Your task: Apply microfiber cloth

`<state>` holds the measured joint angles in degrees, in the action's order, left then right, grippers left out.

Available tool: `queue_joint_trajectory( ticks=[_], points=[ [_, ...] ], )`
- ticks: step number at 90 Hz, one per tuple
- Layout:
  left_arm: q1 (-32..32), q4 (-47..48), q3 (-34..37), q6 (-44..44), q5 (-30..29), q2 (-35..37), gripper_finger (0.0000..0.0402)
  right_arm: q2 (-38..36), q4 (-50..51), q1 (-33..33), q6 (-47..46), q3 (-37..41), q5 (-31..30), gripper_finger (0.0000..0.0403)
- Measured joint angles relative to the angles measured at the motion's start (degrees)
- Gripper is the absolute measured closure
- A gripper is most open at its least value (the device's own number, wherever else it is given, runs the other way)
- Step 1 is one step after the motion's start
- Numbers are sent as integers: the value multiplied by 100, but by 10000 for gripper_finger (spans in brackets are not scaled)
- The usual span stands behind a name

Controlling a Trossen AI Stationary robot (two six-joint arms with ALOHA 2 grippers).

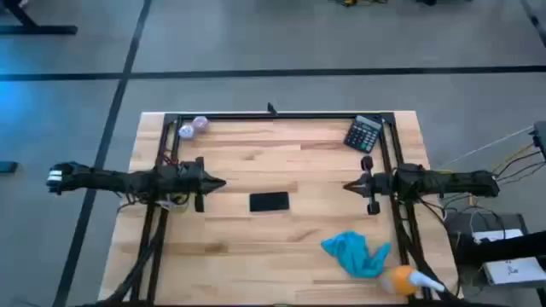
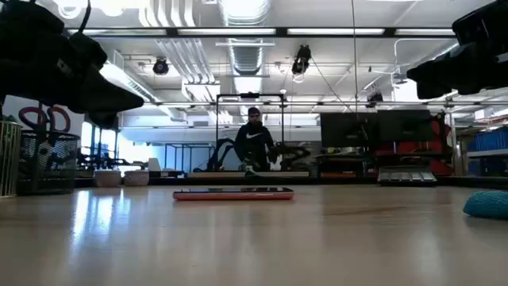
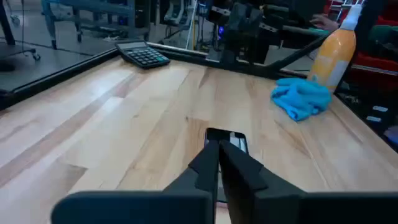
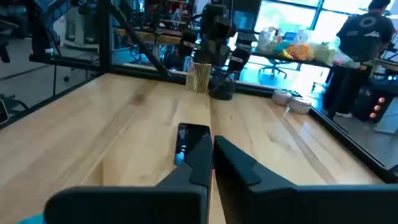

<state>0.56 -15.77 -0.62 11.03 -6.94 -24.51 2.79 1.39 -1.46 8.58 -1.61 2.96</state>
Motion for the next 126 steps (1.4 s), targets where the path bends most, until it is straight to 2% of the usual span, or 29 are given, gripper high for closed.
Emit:
queue_joint_trajectory(
  ticks=[86,92,98,107,126],
  points=[
    [0,0,-1,-1,0,0,402,0,0,0,0,0,0,403],
    [-9,-12,-2,-201,-44,-2,402,0,0,0,0,0,0,403],
    [-13,-200,0,-575,-383,-2,402,0,0,0,0,0,0,403],
    [-13,-606,-1,-584,-872,-2,402,0,0,-2,2,0,0,403],
    [-13,-1594,0,158,-944,-2,402,0,0,0,0,0,0,403]
  ],
)
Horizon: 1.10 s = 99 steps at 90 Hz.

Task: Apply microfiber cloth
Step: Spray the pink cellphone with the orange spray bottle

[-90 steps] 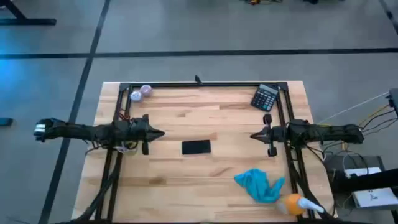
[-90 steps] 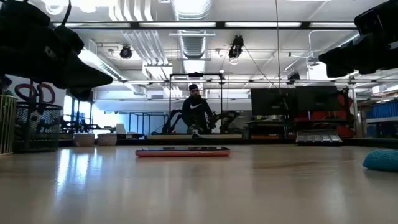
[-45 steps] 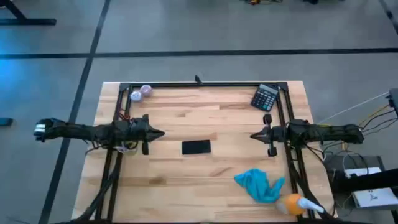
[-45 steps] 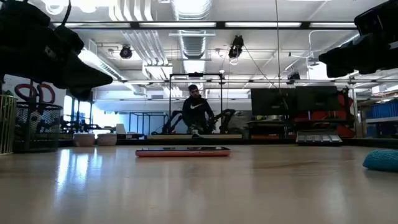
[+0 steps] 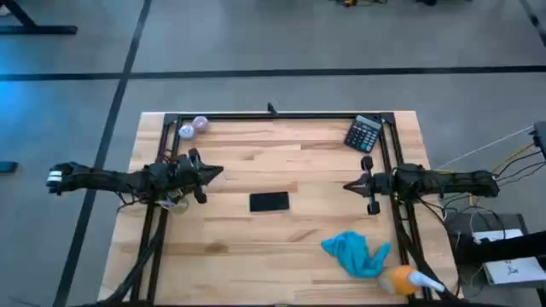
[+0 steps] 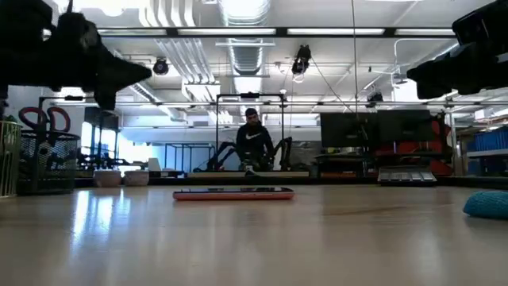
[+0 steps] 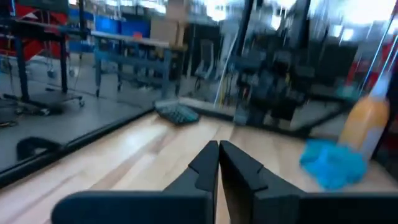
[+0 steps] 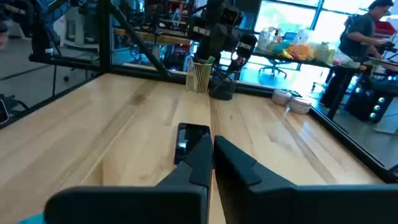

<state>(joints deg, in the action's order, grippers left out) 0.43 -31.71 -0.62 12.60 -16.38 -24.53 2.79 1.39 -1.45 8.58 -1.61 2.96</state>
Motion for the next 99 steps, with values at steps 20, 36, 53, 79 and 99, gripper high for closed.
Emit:
queue_joint_trajectory(
  ticks=[20,36,53,79,99],
  points=[
    [0,-533,0,775,89,2,402,0,0,-1,0,0,0,403],
    [-2,-563,0,475,94,-31,402,0,-17,-1,1,0,0,403],
    [-20,-199,-294,-98,40,-145,398,0,-184,-2,-1159,9,31,403],
    [-33,431,-991,-195,17,-1085,326,43,-838,-2,-2490,0,-2,403],
    [-32,524,-1403,-149,194,-2202,250,83,-1086,-2,-2166,7,-499,403]
  ],
)
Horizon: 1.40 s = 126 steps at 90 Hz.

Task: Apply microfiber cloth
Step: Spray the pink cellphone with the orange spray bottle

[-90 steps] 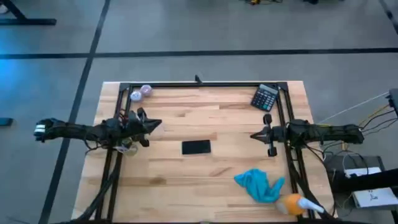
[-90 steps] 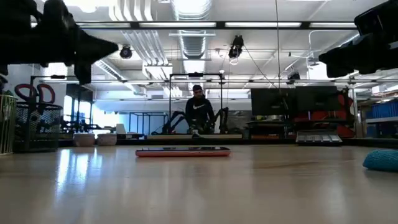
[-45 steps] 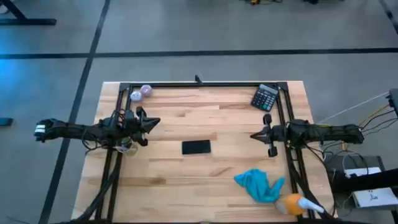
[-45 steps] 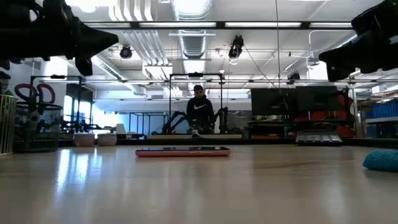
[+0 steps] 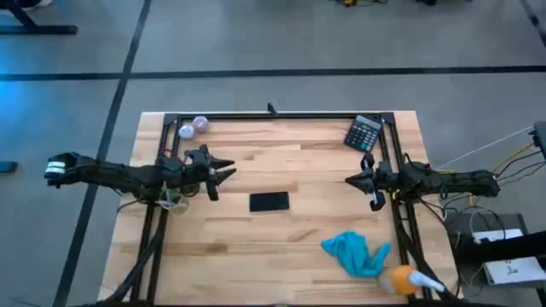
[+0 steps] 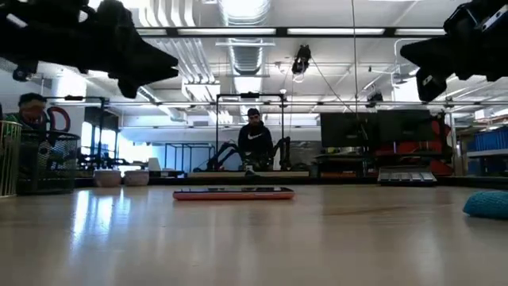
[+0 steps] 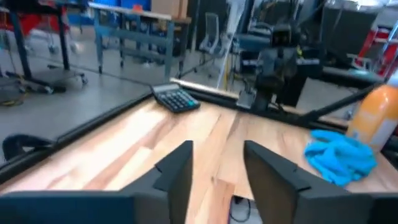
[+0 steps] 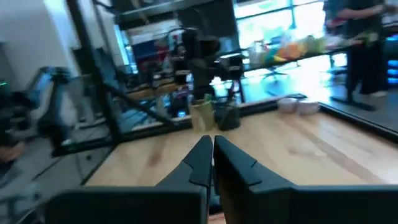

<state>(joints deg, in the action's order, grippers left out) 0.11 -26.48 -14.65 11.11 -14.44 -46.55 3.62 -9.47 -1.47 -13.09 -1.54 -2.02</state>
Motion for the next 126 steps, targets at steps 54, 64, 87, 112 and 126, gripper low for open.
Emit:
queue_joint_trajectory(
  ticks=[54,64,87,112,126],
  points=[
    [360,120,-440,141,1303,-1795,111,2502,-3387,-425,-796,-7,642,403],
    [553,124,-448,-4,1219,-2091,113,3539,-4052,-732,-839,-9,455,403],
    [669,134,-470,427,1230,-2835,115,5593,-4489,-1306,-996,-421,-742,403],
    [773,123,-839,224,1204,-3642,115,7264,-4076,-1314,-717,-1630,-765,403],
    [773,159,-1147,-91,1200,-3969,118,8028,-3134,-1314,-640,-2344,-793,403]
  ],
)
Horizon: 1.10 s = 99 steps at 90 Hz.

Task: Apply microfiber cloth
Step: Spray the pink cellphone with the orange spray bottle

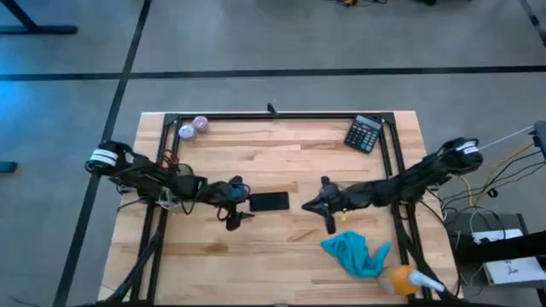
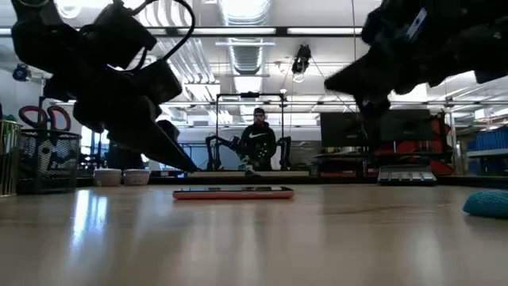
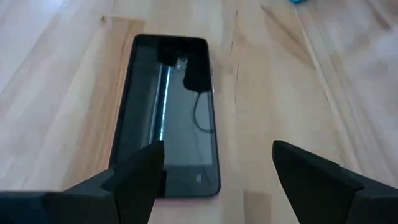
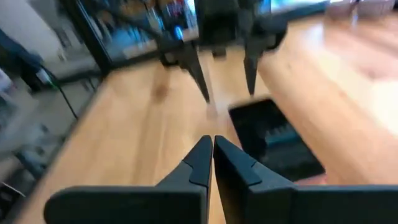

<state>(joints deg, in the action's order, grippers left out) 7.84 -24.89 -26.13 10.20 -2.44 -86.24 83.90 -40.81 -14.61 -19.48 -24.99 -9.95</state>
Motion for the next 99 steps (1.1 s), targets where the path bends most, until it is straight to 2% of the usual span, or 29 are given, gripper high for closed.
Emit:
queue_joint_trajectory(
  ticks=[14,25,32,51,57,80,99],
  points=[
    [-2,799,-388,-230,-36,-148,117,797,607,0,74,-612,-78,403],
    [-2,1720,-732,-259,-416,-127,113,1254,816,-2,277,-1002,-311,403],
    [-39,1800,-904,-105,-546,-115,110,1460,952,2,550,-1242,-577,403],
    [-396,2427,-1406,-269,-398,-111,113,1922,1670,0,1184,-1945,-1232,403],
    [-587,2396,-1474,-306,-391,-125,119,2061,1856,0,1322,-2114,-1262,403],
    [-1392,2438,-1502,-125,473,-291,145,2390,3099,0,1992,-2896,-1267,403],
    [-1550,2451,-1562,122,1097,-787,156,2433,4116,-11,2458,-3453,-1226,403]
  ],
)
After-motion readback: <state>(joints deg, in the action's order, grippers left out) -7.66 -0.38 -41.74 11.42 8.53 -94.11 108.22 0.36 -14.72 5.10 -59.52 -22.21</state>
